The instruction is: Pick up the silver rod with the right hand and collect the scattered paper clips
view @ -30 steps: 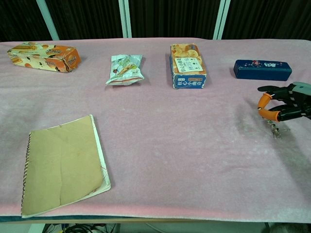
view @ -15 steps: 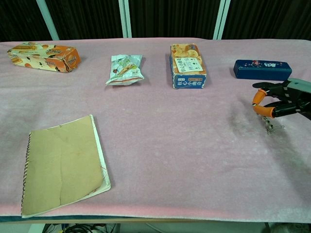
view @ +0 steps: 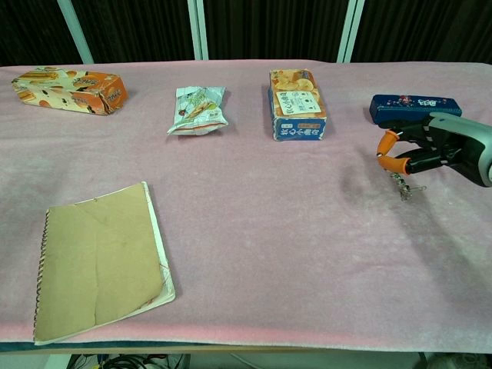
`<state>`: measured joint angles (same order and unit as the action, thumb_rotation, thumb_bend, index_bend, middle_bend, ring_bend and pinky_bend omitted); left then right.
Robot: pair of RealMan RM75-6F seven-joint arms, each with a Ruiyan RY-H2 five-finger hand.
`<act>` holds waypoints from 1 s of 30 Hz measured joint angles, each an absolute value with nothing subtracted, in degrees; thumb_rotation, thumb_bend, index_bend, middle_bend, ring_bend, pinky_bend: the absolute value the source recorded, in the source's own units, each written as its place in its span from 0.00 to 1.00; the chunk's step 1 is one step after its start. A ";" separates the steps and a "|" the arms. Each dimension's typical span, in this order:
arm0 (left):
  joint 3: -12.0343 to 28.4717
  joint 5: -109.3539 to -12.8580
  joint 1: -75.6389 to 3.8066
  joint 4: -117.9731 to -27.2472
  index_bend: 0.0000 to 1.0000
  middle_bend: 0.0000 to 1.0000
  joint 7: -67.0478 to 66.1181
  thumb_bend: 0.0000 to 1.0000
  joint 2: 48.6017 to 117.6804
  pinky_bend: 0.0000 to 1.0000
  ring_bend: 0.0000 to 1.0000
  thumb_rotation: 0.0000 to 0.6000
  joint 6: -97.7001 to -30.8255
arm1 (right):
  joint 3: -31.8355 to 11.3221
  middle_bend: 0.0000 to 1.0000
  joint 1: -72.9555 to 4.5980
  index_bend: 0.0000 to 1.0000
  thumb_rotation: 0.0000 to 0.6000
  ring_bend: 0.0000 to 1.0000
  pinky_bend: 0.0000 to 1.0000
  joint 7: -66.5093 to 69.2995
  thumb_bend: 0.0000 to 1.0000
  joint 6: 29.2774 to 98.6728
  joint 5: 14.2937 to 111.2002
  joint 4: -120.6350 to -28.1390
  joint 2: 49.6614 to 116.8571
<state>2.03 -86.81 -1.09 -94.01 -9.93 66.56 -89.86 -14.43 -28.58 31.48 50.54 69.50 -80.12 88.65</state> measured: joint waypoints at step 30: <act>1.99 -86.71 -1.13 -94.17 0.01 0.00 -9.66 0.28 66.36 0.00 0.00 1.00 -89.65 | -12.12 0.00 -32.86 0.61 1.00 0.03 0.20 18.28 0.39 50.99 70.81 -74.75 94.82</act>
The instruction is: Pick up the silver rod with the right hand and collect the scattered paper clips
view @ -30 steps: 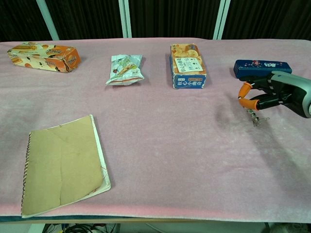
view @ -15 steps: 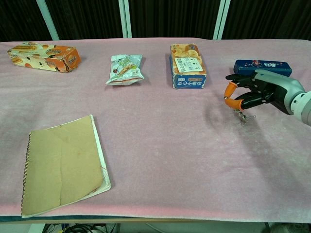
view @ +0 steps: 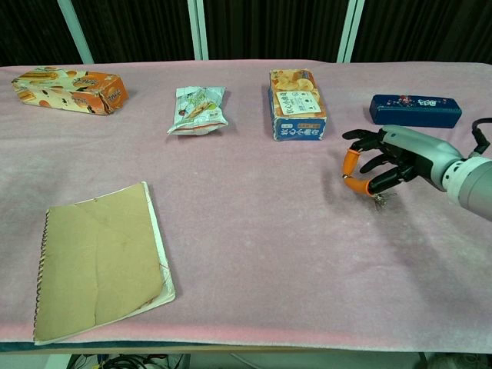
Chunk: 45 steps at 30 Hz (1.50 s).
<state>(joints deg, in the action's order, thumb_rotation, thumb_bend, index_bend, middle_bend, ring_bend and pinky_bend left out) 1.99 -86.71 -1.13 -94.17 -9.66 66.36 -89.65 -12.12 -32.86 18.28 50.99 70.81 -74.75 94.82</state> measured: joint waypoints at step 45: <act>2.02 -87.97 -1.22 -94.69 0.01 0.00 -10.58 0.28 66.30 0.00 0.00 1.00 -90.59 | -4.94 0.00 -15.96 0.02 1.00 0.02 0.19 -1.23 0.24 80.35 82.06 -95.67 69.86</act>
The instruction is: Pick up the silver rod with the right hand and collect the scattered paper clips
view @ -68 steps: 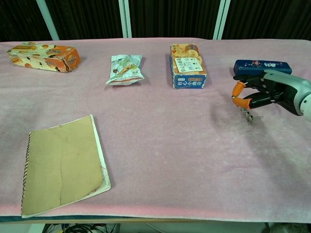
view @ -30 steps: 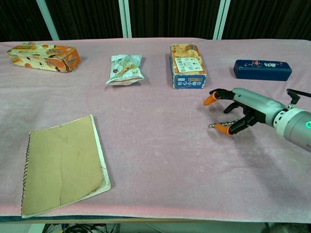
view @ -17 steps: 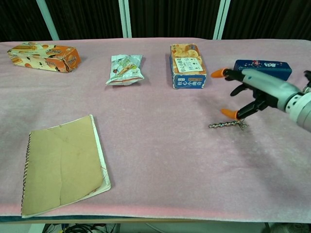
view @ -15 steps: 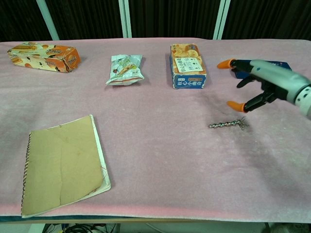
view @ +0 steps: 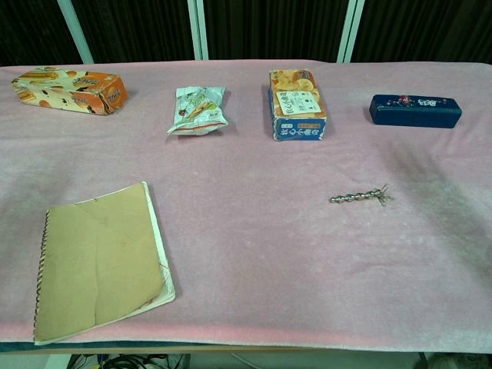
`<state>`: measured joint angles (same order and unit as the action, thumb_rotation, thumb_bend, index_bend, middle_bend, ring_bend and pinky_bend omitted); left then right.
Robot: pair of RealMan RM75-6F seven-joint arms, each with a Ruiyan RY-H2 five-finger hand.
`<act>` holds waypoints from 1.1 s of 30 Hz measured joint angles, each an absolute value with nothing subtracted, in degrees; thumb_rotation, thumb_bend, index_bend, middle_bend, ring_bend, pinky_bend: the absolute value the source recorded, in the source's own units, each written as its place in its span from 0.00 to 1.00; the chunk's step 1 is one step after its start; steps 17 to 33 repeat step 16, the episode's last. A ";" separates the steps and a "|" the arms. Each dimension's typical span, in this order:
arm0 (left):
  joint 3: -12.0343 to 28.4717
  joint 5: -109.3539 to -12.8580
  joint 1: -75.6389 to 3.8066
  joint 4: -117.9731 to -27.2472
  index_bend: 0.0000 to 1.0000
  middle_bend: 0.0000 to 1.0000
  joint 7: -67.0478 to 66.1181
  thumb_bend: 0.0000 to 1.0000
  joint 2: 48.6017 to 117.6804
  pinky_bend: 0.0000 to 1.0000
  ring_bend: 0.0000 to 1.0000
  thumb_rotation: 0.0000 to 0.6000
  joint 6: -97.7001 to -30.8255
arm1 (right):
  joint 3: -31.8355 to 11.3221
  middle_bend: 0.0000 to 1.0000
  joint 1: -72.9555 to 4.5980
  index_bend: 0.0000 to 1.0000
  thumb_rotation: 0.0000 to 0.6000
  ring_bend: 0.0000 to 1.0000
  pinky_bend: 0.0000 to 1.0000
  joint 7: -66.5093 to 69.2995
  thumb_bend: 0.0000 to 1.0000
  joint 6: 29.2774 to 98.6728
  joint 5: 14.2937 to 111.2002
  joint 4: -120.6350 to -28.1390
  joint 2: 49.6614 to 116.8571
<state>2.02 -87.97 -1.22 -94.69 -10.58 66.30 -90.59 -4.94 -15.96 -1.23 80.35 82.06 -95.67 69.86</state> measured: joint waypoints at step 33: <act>1.23 -89.14 -1.33 -96.43 0.01 0.00 -11.39 0.28 65.37 0.00 0.00 1.00 -90.12 | -0.74 0.00 -7.94 0.00 1.00 0.02 0.19 -6.91 0.24 89.30 87.48 -84.68 74.85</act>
